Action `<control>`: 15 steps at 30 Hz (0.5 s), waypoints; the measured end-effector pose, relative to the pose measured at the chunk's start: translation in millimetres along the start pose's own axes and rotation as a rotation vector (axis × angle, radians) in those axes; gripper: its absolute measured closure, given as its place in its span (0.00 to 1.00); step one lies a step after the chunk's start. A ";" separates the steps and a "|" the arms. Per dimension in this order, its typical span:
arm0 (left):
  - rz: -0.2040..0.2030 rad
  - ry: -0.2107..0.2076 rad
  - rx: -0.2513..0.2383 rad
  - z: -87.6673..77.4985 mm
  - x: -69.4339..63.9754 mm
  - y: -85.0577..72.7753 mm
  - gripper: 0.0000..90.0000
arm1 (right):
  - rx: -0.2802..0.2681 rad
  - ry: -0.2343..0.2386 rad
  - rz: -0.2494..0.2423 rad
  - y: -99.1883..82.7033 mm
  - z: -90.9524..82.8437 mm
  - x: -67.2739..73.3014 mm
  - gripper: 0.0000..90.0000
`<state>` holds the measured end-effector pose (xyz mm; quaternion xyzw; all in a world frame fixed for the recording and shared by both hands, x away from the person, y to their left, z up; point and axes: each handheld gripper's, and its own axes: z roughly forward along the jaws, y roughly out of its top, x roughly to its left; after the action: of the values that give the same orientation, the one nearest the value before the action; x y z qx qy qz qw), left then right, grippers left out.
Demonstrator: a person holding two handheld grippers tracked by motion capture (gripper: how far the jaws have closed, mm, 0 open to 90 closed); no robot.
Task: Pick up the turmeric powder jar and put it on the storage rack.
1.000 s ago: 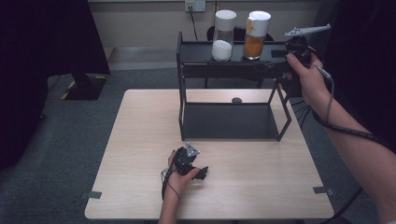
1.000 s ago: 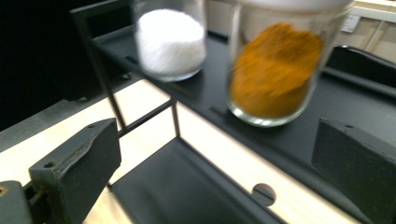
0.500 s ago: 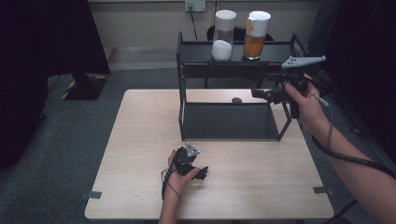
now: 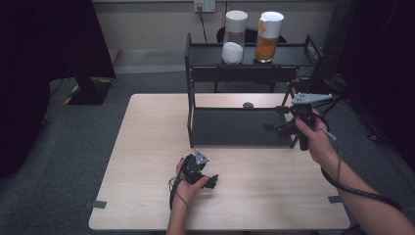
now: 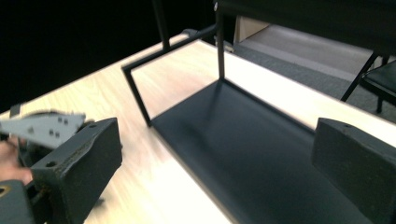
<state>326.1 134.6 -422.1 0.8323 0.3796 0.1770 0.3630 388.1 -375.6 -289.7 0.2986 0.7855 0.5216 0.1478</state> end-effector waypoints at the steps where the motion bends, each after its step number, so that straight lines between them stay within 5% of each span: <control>1: 0.000 0.000 0.000 0.0 0.0 0.0 0.00 | 0.006 -0.001 -0.004 -5.3 1.7 1.5 0.01; 15: 0.001 0.000 0.000 0.0 0.1 0.1 0.00 | 0.152 0.016 -0.074 -86.2 38.1 28.8 0.01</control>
<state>326.1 134.6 -422.1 0.8325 0.3794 0.1770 0.3629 359.3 -353.7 -381.4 0.2753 0.8344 0.4572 0.1375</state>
